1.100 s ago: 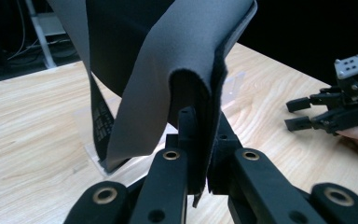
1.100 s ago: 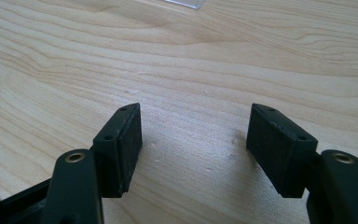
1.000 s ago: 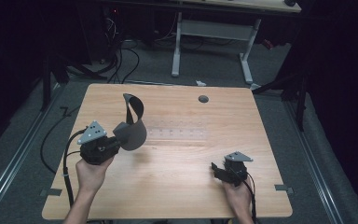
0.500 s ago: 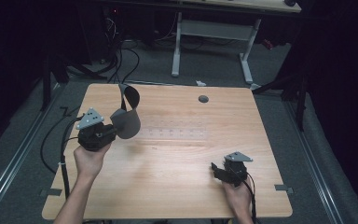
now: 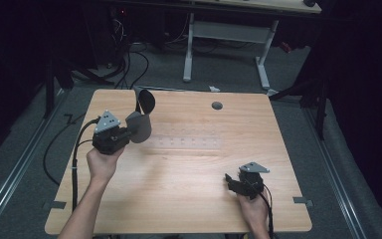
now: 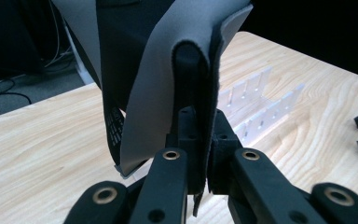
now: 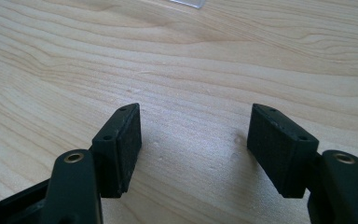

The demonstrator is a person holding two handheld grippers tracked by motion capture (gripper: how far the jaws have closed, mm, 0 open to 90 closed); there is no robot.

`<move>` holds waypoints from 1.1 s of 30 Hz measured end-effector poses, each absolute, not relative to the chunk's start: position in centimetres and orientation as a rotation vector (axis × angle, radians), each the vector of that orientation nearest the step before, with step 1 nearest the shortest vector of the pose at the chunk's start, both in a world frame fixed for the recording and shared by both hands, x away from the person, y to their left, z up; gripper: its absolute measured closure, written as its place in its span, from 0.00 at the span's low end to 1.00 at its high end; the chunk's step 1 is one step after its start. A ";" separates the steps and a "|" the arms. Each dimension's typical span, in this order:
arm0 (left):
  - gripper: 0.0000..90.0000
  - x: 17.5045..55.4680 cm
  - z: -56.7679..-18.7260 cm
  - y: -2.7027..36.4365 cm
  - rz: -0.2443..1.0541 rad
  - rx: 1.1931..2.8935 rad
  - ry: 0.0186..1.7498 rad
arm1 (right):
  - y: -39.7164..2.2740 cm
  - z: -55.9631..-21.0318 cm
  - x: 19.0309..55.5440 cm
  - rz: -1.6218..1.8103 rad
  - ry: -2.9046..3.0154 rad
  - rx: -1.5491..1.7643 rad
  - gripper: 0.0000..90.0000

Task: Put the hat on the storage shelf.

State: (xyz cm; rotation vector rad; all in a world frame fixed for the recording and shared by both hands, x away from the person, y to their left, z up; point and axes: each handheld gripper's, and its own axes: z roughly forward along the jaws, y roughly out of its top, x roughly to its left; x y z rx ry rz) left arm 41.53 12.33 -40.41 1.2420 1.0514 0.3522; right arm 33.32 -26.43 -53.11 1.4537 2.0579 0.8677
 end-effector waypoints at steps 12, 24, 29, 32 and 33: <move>0.96 42.9 -41.6 11.6 0.386 1.239 1.066 | -26.4 -53.1 33.3 0.868 2.059 1.453 0.39; 0.97 43.9 -42.6 11.0 0.419 1.263 1.067 | -26.4 -53.1 33.3 0.872 2.062 1.449 0.39; 0.97 44.2 -43.0 10.9 0.431 1.272 1.065 | -26.4 -53.1 33.3 0.872 2.062 1.450 0.39; 0.97 44.3 -43.2 10.7 0.432 1.270 1.065 | -26.4 -53.1 33.3 0.872 2.063 1.449 0.39; 0.97 44.3 -43.3 10.6 0.434 1.271 1.063 | -26.4 -53.1 33.3 0.872 2.063 1.449 0.39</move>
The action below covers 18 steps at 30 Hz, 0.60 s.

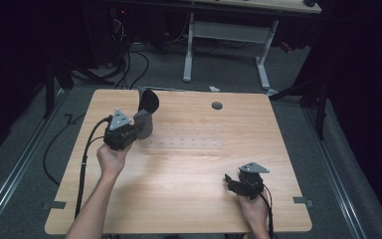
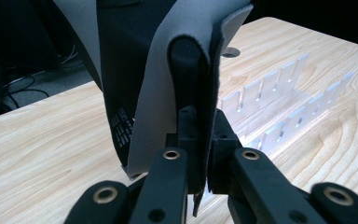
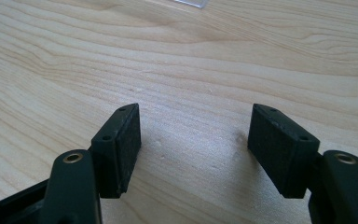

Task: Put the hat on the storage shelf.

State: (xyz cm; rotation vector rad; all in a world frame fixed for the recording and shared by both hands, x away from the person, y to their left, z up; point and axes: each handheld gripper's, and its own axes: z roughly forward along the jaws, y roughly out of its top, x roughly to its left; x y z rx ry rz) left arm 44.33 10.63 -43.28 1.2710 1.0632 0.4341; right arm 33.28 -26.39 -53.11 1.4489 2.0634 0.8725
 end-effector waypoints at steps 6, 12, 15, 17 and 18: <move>0.97 44.4 -43.8 10.1 0.442 1.289 1.065 | -26.4 -53.1 33.3 0.873 2.064 1.448 0.39; 0.97 44.5 -44.1 9.7 0.443 1.289 1.064 | -26.4 -53.1 33.3 0.873 2.064 1.448 0.39; 0.96 44.4 -44.4 9.7 0.443 1.285 1.068 | -26.4 -53.1 33.3 0.873 2.065 1.446 0.38; 0.96 44.3 -44.6 9.9 0.436 1.280 1.078 | -26.4 -53.1 33.2 0.873 2.067 1.445 0.38; 0.96 44.3 -44.7 10.0 0.434 1.278 1.082 | -26.4 -53.1 33.2 0.872 2.067 1.444 0.38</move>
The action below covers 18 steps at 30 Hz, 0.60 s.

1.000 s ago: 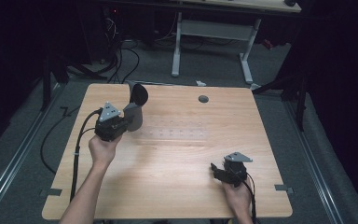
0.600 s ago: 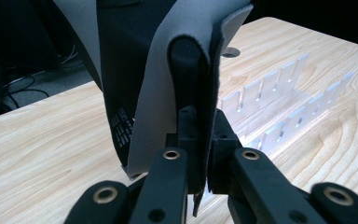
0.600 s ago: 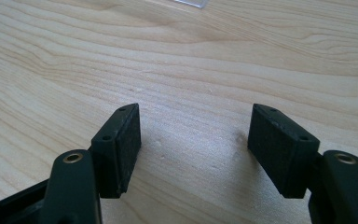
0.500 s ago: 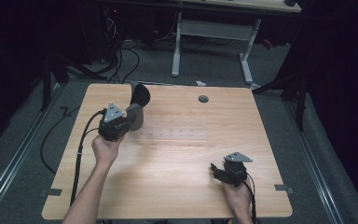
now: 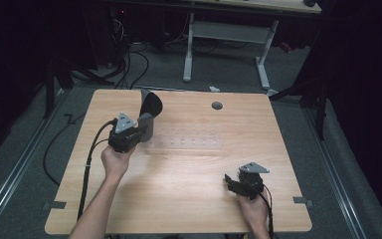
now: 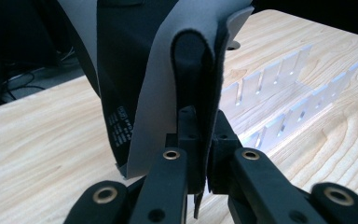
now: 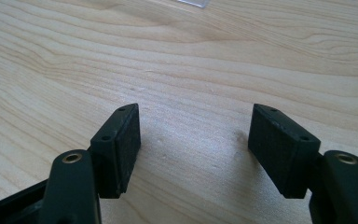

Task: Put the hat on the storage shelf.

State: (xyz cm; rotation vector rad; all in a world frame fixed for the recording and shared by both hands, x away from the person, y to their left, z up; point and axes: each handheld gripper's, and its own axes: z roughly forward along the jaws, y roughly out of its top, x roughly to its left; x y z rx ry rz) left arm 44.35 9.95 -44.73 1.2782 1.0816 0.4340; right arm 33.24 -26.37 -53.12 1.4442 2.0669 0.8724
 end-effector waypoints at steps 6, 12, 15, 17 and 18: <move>0.96 44.3 -45.4 9.9 0.426 1.297 1.098 | -26.4 -53.1 33.2 0.873 2.067 1.444 0.38; 0.96 44.2 -45.6 9.8 0.417 1.302 1.109 | -26.4 -53.1 33.2 0.873 2.069 1.442 0.38; 0.95 44.1 -45.7 9.9 0.407 1.309 1.124 | -26.4 -53.1 33.2 0.873 2.070 1.442 0.38; 0.95 44.1 -45.7 10.1 0.402 1.309 1.132 | -26.4 -53.1 33.2 0.873 2.069 1.443 0.38; 0.95 44.0 -45.8 10.1 0.398 1.310 1.136 | -26.4 -53.1 33.2 0.873 2.070 1.442 0.38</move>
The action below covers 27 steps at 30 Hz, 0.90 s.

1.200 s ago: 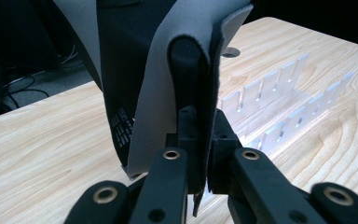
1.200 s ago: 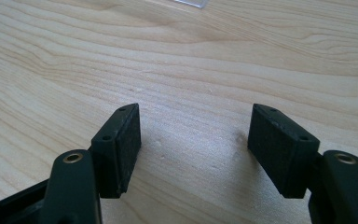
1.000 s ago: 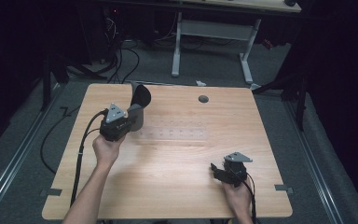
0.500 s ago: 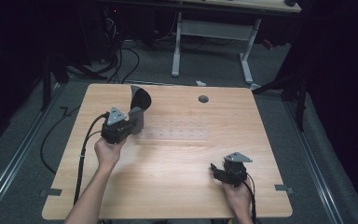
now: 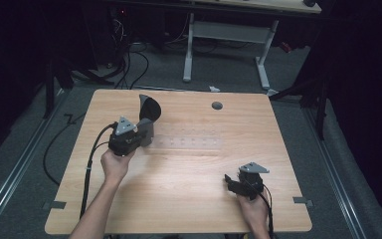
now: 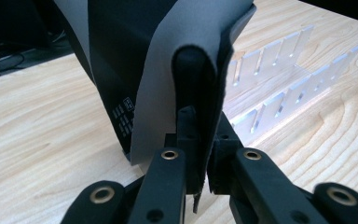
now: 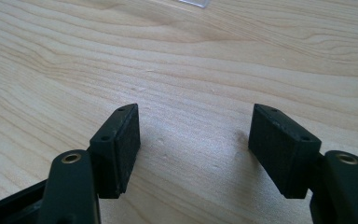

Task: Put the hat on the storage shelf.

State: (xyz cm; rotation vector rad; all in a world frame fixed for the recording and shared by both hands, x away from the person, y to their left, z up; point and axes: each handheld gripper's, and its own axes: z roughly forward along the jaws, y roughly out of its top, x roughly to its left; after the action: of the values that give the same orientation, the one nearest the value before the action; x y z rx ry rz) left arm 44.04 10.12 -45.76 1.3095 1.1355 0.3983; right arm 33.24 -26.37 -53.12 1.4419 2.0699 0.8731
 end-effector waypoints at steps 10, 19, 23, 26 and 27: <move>0.90 43.9 -45.9 10.5 0.377 1.312 1.163 | -26.4 -53.1 33.2 0.873 2.069 1.443 0.38; 0.74 43.7 -45.6 11.0 0.381 1.306 1.179 | -26.4 -53.1 33.2 0.873 2.070 1.442 0.38; 0.59 43.5 -45.2 11.3 0.390 1.285 1.189 | -26.4 -53.1 33.2 0.873 2.070 1.441 0.38; 0.54 43.2 -44.8 11.6 0.396 1.272 1.185 | -26.4 -53.1 33.2 0.873 2.069 1.443 0.38; 0.52 43.1 -44.7 11.7 0.395 1.267 1.184 | -26.4 -53.1 33.2 0.873 2.070 1.443 0.38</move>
State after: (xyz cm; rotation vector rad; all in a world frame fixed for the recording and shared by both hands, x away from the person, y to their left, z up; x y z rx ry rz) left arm 43.11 11.73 -44.74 1.2668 1.1845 0.3950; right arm 33.24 -26.36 -53.12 1.4430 2.0696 0.8731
